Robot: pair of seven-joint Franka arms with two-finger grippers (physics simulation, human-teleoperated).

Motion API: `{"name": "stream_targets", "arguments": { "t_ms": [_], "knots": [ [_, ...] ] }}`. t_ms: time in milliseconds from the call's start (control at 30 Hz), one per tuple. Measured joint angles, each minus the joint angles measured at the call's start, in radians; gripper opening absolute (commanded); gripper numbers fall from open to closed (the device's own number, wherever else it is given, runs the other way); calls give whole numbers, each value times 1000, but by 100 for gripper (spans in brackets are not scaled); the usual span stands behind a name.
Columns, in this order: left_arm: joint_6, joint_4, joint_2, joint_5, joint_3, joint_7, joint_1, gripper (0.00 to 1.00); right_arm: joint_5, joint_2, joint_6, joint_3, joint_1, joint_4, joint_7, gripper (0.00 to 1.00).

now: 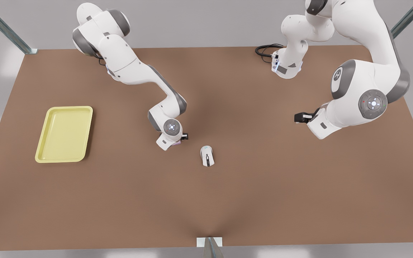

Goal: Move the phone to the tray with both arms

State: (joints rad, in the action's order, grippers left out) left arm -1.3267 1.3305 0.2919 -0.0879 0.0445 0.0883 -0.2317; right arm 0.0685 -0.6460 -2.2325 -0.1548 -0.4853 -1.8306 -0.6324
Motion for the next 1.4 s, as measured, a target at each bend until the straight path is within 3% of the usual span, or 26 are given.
{"name": "stream_targets", "arguments": {
  "t_ms": [700,800,967,1067,1300,1400],
  "knots": [
    [12,1,1,0,0,0,0,100,5,-4,-41,0,15,-20,149,100],
    [13,1,1,0,0,0,0,100,5,-5,-42,0,15,-20,173,88],
    [14,1,1,0,1,0,0,100,5,-6,-43,0,16,-20,207,91],
    [14,3,1,0,0,0,0,100,5,-7,-44,0,16,-17,224,84],
    [18,4,1,0,0,0,0,100,-3,-4,-52,-1,28,-12,263,81],
    [18,5,5,0,0,0,0,100,-5,63,-38,-2,60,-2,279,81]
  ]
}}
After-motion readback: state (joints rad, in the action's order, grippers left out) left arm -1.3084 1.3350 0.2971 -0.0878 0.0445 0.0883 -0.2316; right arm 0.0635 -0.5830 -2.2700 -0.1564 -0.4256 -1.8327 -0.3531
